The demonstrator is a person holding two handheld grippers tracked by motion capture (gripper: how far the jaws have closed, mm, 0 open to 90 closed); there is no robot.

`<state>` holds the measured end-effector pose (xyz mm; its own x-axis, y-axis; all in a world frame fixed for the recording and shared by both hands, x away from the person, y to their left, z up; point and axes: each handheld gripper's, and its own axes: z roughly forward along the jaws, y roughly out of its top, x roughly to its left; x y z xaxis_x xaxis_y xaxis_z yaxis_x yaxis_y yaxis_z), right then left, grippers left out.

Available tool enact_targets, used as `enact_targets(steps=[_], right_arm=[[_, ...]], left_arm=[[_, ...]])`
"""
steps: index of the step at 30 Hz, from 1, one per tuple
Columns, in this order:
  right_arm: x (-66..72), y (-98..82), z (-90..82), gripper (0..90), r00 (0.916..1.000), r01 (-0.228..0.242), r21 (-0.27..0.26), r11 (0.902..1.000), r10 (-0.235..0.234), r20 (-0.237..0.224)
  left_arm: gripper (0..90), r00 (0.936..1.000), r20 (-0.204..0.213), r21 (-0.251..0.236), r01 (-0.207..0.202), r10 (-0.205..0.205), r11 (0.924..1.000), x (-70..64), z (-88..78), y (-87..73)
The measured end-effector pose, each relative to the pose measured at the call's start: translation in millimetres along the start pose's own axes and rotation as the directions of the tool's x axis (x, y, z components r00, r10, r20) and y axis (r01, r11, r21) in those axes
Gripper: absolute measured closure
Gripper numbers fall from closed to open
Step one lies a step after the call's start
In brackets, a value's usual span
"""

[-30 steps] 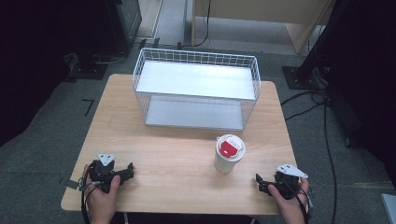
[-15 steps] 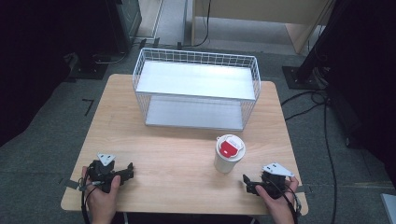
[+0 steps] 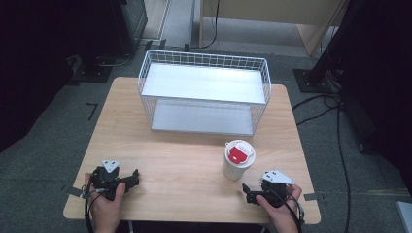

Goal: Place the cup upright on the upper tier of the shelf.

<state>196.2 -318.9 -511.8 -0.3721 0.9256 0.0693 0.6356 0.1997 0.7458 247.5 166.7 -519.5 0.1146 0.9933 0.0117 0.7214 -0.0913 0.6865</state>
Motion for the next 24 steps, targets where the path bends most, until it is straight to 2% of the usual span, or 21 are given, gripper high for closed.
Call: enact_targets(steps=[6,9,19,24], right_arm=[[9.8,3.9,0.1,4.8,0.9998,0.012,-0.03,0.9995,-0.013,-0.016],[15.4,6.7,0.7,4.8,0.999,0.004,-0.048,0.9988,-0.006,-0.045],[26.8,14.8,1.1,5.6,0.9959,-0.014,-0.077,0.9969,0.007,-0.09],[30.8,19.0,1.0,5.6,0.9963,-0.017,-0.093,0.9955,0.009,-0.086]], left_arm=[[0.0,1.0,0.0,0.0,-0.001,0.001,1.0,0.0,0.0,0.0],[0.0,1.0,0.0,0.0,0.0,0.0,1.0,0.0,0.0,0.0],[0.0,1.0,0.0,-0.001,0.001,-0.001,1.0,-0.1,0.1,0.0],[0.0,1.0,0.0,0.0,0.0,0.0,1.0,0.0,0.0,0.0]])
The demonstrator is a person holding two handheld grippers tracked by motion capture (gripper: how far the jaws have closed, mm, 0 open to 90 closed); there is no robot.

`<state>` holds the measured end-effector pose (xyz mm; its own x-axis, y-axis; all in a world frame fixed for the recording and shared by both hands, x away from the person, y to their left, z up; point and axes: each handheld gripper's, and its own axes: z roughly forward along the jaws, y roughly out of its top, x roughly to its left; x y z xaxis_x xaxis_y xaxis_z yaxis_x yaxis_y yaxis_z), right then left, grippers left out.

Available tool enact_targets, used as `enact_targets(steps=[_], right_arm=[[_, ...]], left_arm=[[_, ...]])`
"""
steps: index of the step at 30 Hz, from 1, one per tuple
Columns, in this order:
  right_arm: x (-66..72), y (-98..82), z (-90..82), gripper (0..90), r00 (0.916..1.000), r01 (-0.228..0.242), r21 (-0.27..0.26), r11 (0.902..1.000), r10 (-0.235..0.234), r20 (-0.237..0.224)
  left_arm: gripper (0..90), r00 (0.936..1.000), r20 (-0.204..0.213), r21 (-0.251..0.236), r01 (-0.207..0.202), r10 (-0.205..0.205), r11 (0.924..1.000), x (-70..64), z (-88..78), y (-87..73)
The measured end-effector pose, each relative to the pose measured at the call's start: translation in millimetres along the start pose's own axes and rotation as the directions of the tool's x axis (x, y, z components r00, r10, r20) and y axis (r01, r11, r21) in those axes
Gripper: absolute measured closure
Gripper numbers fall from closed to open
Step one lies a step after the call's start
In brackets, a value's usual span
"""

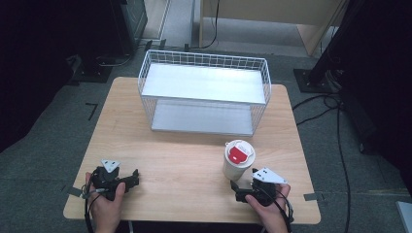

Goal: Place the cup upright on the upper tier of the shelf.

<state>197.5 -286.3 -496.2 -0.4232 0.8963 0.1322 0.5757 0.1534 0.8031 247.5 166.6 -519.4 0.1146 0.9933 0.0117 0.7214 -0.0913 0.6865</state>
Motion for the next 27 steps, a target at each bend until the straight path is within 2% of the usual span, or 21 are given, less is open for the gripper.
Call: enact_targets(steps=[6,12,13,16,17,23,27], right_arm=[[4.0,6.9,1.6,7.0,0.9999,-0.012,-0.034,0.9994,0.012,-0.001],[10.5,13.7,5.4,8.6,0.9999,-0.005,-0.062,0.9981,0.006,0.012],[12.0,15.4,6.2,11.0,0.9993,-0.011,-0.078,0.9969,0.013,0.034],[12.7,17.1,6.2,13.4,0.9984,-0.027,-0.099,0.9947,0.032,0.048],[12.6,19.5,6.3,13.9,0.9974,-0.036,-0.126,0.9914,0.043,0.058],[13.5,22.7,7.6,13.4,0.9963,-0.047,-0.142,0.9887,0.057,0.065],[13.9,23.8,8.1,12.4,0.9965,-0.038,-0.155,0.9872,0.049,0.067]], left_arm=[[0.0,1.0,0.0,0.0,-0.001,0.001,1.0,0.0,0.0,0.0],[0.0,1.0,0.0,0.0,0.0,0.0,1.0,0.0,0.0,0.0],[0.0,1.0,0.0,0.0,0.0,0.0,1.0,0.0,0.0,0.0],[0.0,1.0,0.0,0.0,0.0,0.0,1.0,0.0,0.0,0.0],[0.0,1.0,0.0,0.0,0.0,0.0,1.0,0.1,0.0,0.0],[0.0,1.0,0.0,0.0,0.0,0.0,1.0,0.0,0.0,0.0],[0.0,1.0,0.0,0.0,0.0,0.0,1.0,0.0,0.0,0.0]])
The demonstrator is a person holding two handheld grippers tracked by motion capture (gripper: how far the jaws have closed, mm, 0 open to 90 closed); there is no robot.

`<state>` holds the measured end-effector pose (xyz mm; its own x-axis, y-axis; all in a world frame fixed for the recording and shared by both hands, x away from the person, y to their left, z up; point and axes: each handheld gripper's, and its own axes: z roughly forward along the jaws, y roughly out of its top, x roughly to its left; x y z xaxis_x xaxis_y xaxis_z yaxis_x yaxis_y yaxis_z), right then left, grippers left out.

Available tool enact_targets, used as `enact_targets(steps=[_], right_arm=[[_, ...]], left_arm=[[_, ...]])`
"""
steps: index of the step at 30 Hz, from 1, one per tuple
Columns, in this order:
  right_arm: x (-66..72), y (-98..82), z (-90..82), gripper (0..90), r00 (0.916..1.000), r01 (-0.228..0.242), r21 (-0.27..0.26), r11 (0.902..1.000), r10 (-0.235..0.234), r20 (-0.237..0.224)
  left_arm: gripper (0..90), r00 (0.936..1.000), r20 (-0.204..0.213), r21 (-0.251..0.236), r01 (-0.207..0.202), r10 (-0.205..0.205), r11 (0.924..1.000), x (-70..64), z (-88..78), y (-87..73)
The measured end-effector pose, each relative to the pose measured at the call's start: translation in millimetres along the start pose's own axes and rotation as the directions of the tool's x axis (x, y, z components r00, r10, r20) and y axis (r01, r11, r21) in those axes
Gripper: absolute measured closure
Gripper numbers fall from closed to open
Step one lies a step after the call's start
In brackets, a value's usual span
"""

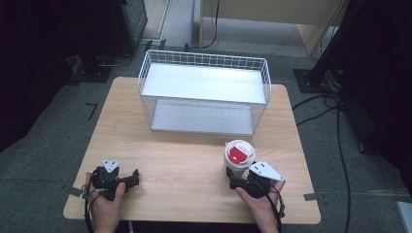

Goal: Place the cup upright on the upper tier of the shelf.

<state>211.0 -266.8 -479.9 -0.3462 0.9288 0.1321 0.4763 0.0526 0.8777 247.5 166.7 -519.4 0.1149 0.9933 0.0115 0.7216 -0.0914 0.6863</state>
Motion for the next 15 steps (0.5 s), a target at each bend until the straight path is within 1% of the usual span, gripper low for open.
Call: enact_targets(steps=[3,6,7,8,11,15], right_arm=[[0.7,0.9,0.8,11.0,1.0,0.003,-0.015,0.9999,-0.003,0.003],[2.9,1.5,5.9,9.0,0.9998,0.003,-0.037,0.9993,-0.002,0.021],[2.9,1.5,5.9,9.0,0.9998,0.003,-0.037,0.9993,-0.002,0.021],[2.6,1.4,9.4,8.0,0.9998,-0.005,-0.044,0.999,0.006,0.019],[2.8,1.4,11.9,7.5,0.9997,-0.018,-0.048,0.9987,0.018,0.018],[3.2,1.5,16.0,6.4,0.9995,-0.025,-0.068,0.9974,0.026,0.02]], left_arm=[[0.0,1.0,0.0,0.0,0.0,0.0,1.0,0.0,0.0,0.0],[0.0,1.0,0.0,0.0,0.0,0.0,1.0,0.0,0.0,0.0],[0.0,1.0,0.0,0.0,0.0,0.0,1.0,0.0,0.0,0.0],[0.0,1.0,0.0,0.0,0.0,0.0,1.0,0.0,0.0,0.0],[0.0,1.0,0.0,0.0,0.0,0.0,1.0,0.0,0.0,0.0],[0.0,1.0,0.0,0.0,0.0,0.0,1.0,0.0,0.0,0.0]])
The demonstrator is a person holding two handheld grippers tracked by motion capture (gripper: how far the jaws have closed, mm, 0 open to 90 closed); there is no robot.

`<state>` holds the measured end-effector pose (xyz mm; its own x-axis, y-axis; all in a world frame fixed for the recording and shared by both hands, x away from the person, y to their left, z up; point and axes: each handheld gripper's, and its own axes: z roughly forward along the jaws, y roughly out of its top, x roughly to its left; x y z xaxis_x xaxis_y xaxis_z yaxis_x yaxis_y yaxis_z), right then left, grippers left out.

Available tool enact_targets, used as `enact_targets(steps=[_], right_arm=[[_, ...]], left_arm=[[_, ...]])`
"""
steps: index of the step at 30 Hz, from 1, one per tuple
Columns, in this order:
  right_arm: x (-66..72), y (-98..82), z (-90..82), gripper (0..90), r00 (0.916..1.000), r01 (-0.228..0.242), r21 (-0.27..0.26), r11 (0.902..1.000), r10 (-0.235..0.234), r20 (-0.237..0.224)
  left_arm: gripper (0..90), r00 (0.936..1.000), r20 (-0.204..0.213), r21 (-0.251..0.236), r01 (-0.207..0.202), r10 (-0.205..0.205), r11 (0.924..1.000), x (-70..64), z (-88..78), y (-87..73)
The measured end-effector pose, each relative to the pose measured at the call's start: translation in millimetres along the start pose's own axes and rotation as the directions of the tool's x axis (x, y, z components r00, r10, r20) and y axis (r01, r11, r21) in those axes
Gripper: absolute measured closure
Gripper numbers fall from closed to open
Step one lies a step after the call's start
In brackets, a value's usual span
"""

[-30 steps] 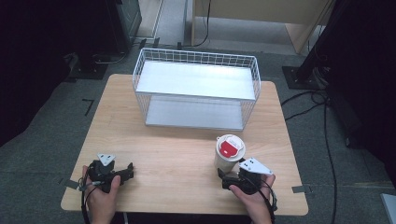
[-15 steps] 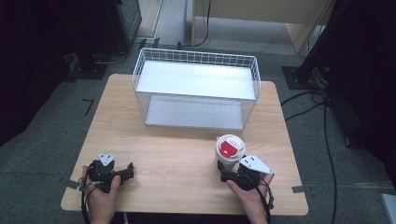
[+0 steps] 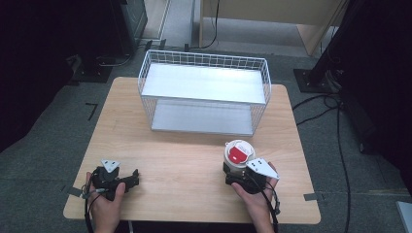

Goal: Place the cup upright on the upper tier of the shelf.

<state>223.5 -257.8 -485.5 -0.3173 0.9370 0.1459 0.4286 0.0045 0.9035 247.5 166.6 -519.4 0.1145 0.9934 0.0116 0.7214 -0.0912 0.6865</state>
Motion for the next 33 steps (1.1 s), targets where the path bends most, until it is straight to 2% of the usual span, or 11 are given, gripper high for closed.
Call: enact_targets(steps=[9,14,16,18,20,33], right_arm=[[0.8,-1.9,13.7,4.3,0.9996,-0.026,-0.065,0.9975,0.025,-0.008],[4.4,-1.9,14.5,6.2,0.9997,0.0,-0.095,0.9955,0.003,0.024],[4.0,-2.3,14.6,7.1,0.9995,-0.006,-0.102,0.9948,0.009,0.03],[1.2,-1.9,14.9,7.6,0.9993,-0.029,-0.115,0.9929,0.032,0.019],[1.2,-1.4,14.5,7.7,0.9993,-0.033,-0.117,0.9926,0.034,0.013],[11.8,17.2,7.1,7.9,0.9999,0.01,-0.168,0.9858,-0.012,-0.011]], left_arm=[[0.0,1.0,0.0,0.0,0.0,0.0,1.0,0.0,0.0,0.0],[0.0,1.0,0.0,0.001,-0.001,0.001,1.0,0.0,-0.1,0.0],[0.0,1.0,0.0,0.0,0.0,0.0,1.0,0.0,0.0,0.0],[0.0,1.0,0.0,0.0,0.0,0.0,1.0,0.0,0.0,0.0],[0.0,1.0,0.0,0.0,0.0,0.0,1.0,0.0,0.0,0.0],[0.0,1.0,0.0,0.0,0.0,0.0,1.0,0.0,0.0,0.0]])
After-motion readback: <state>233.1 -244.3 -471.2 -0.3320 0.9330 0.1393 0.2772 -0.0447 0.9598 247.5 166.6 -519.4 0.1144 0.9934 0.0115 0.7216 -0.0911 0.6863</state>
